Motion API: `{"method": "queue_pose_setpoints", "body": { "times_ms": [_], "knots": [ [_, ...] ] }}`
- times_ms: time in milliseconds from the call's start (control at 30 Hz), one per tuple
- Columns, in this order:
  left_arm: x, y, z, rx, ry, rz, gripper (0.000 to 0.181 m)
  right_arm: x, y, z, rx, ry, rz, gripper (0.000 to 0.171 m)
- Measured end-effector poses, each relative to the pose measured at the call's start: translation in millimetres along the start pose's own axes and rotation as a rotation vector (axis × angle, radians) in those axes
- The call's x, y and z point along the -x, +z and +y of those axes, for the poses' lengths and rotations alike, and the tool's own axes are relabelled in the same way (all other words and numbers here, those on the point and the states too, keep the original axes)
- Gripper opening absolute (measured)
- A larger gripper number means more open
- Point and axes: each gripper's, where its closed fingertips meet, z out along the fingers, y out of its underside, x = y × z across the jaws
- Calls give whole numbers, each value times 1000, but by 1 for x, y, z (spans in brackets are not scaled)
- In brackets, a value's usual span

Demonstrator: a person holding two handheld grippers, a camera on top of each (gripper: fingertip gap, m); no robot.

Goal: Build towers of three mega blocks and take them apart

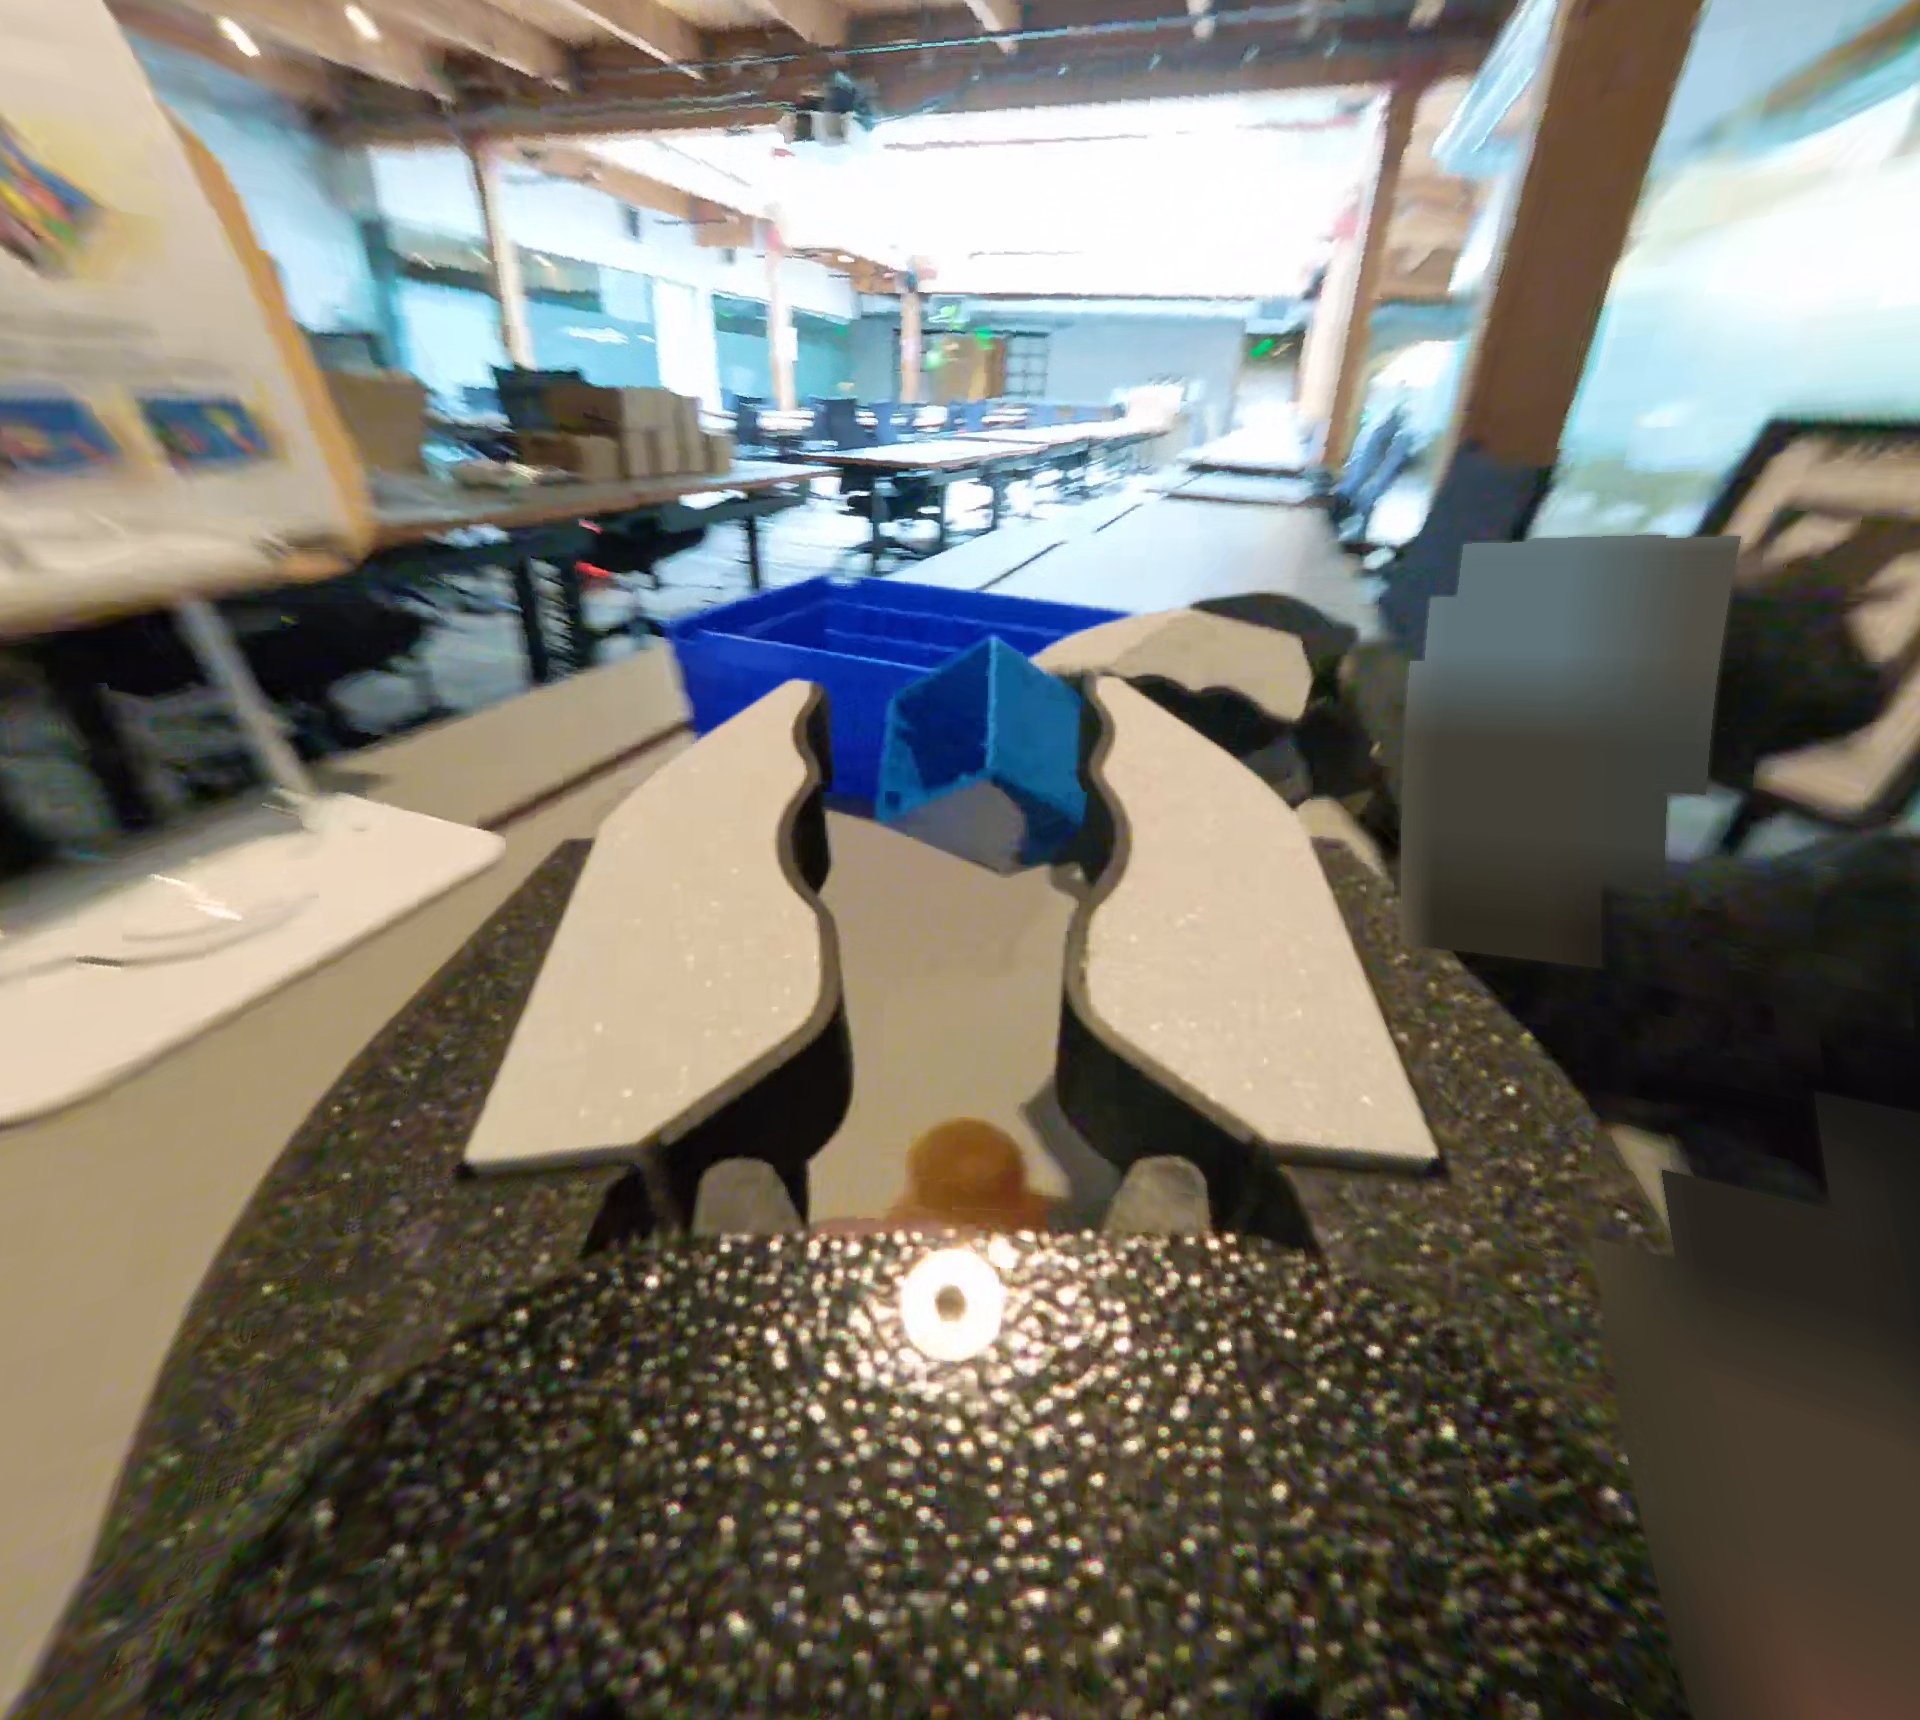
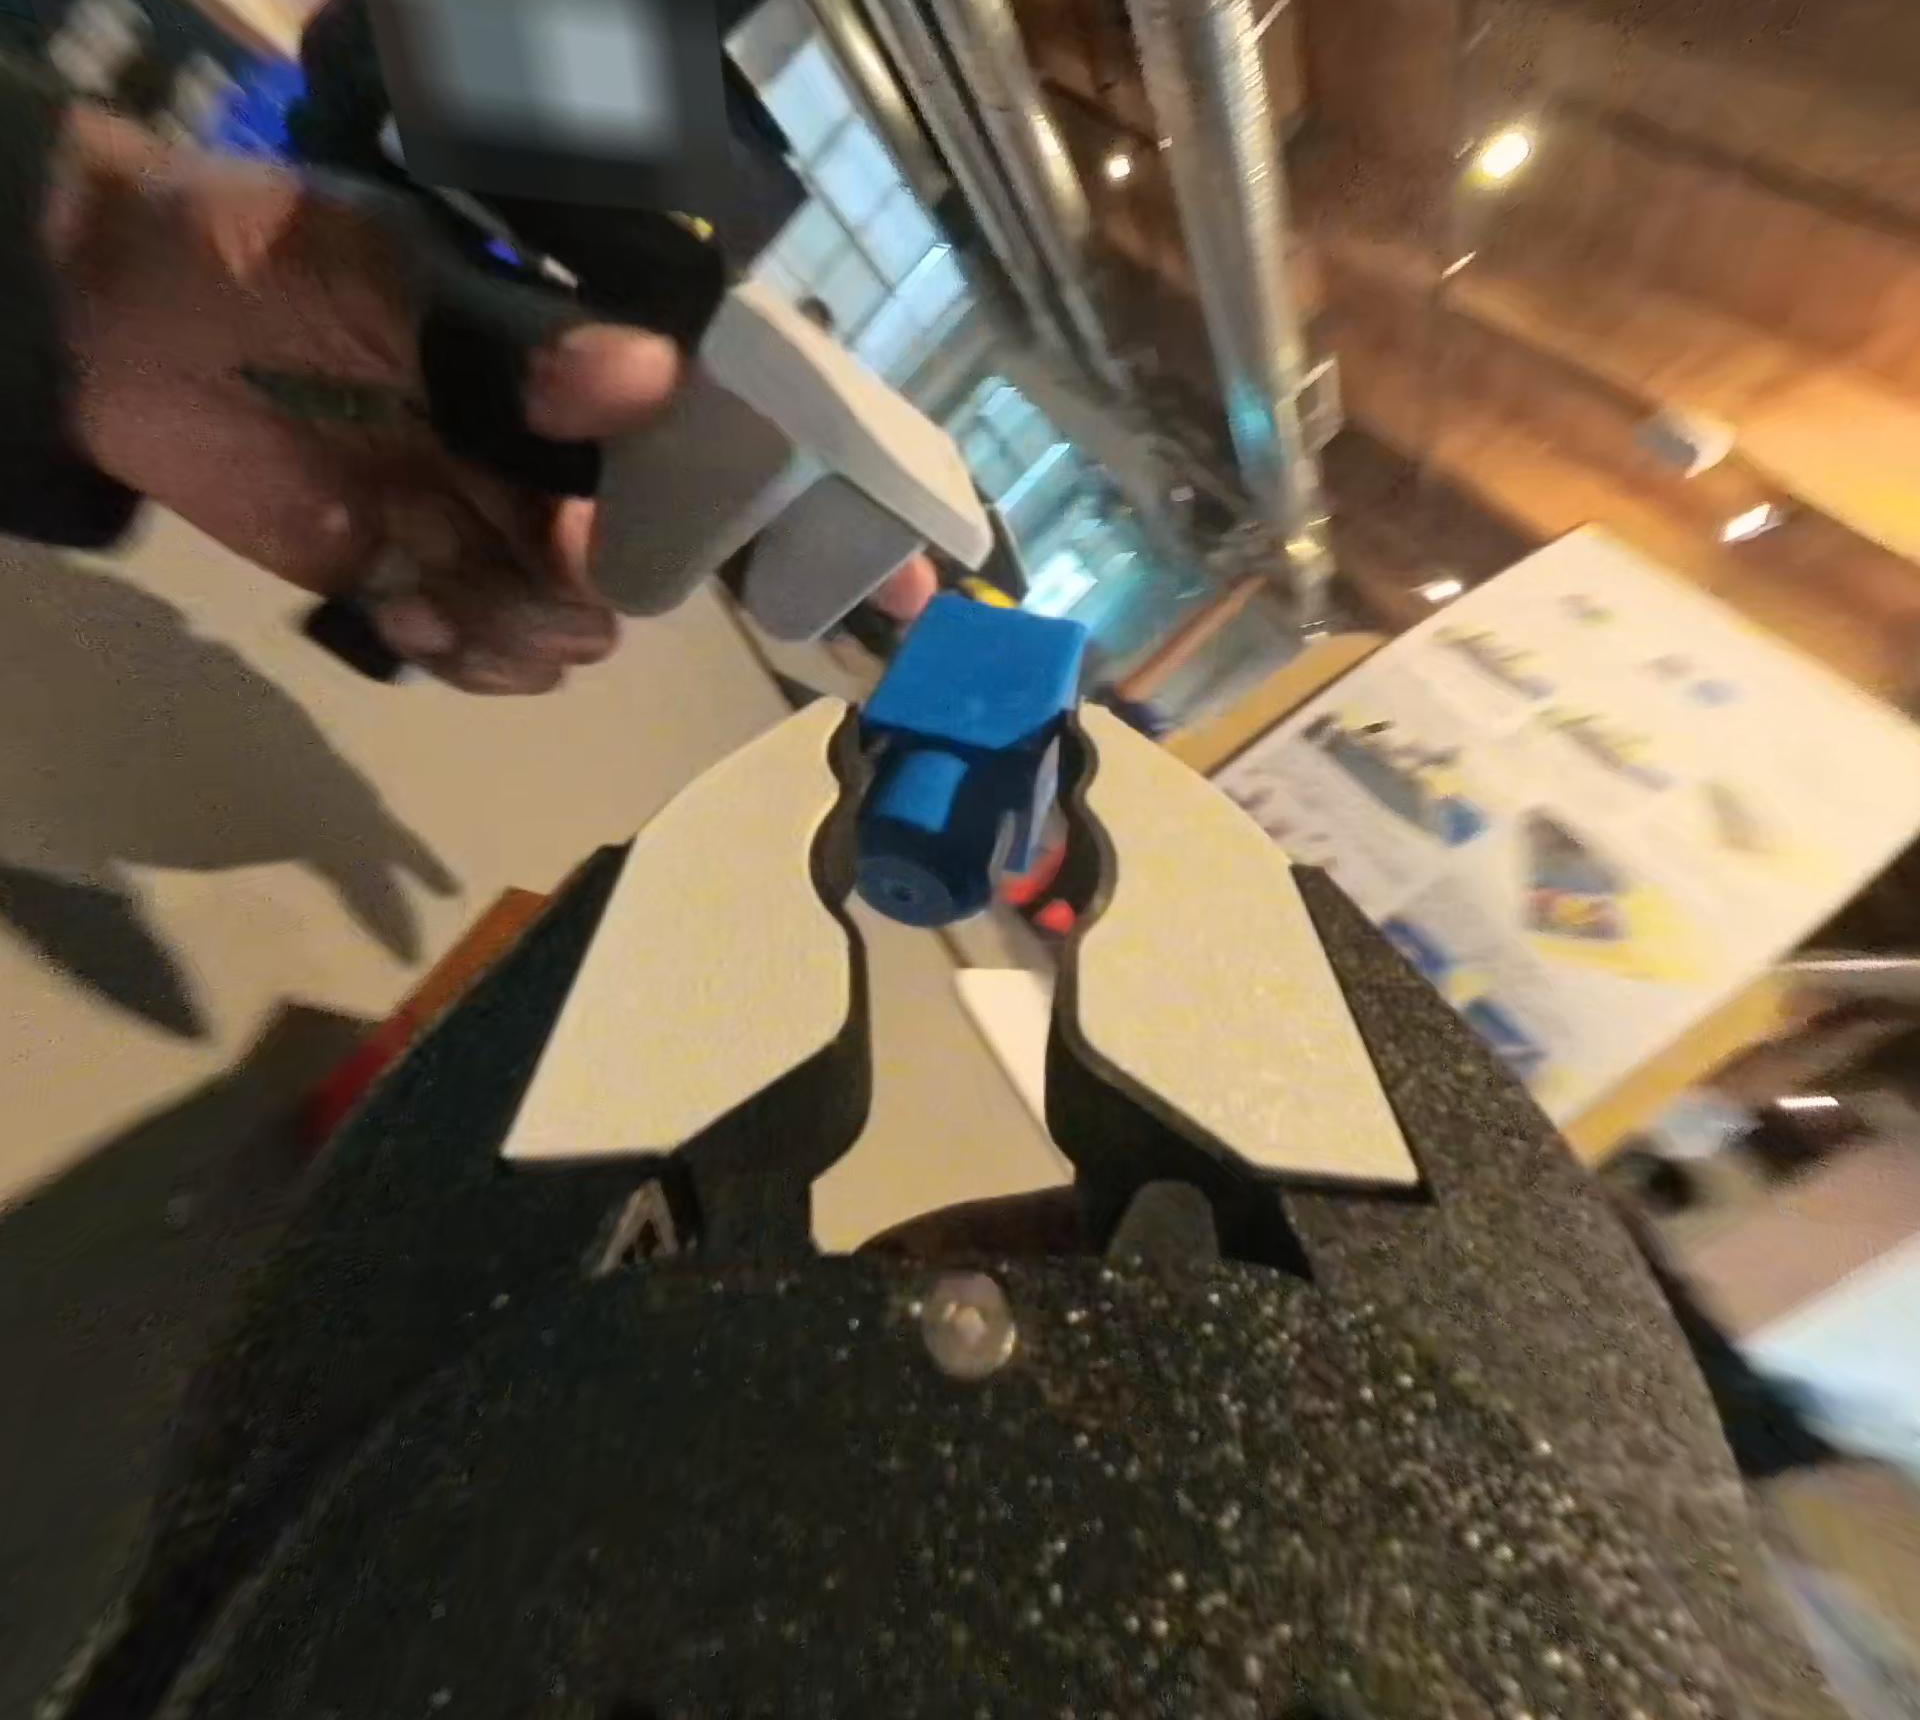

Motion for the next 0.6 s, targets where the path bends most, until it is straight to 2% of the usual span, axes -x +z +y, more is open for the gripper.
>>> {"method": "queue_pose_setpoints", "body": {
  "times_ms": [167, 300, 400, 600],
  "knots": [
    [-3, -17, 2, 95, 517, -64, 45, 10, 1, 5, 5, 575, -280, 36],
    [-9, -23, 9, 135, 902, -110, 41, 16, 3, 13, 61, 971, -423, 36],
    [-13, -23, 20, 205, 1077, -104, 41, 25, 3, 17, 113, 1124, -494, 36],
    [-13, -24, 46, 356, 1213, -56, 45, 30, 2, 17, 134, 1171, -529, 36]
  ]
}}
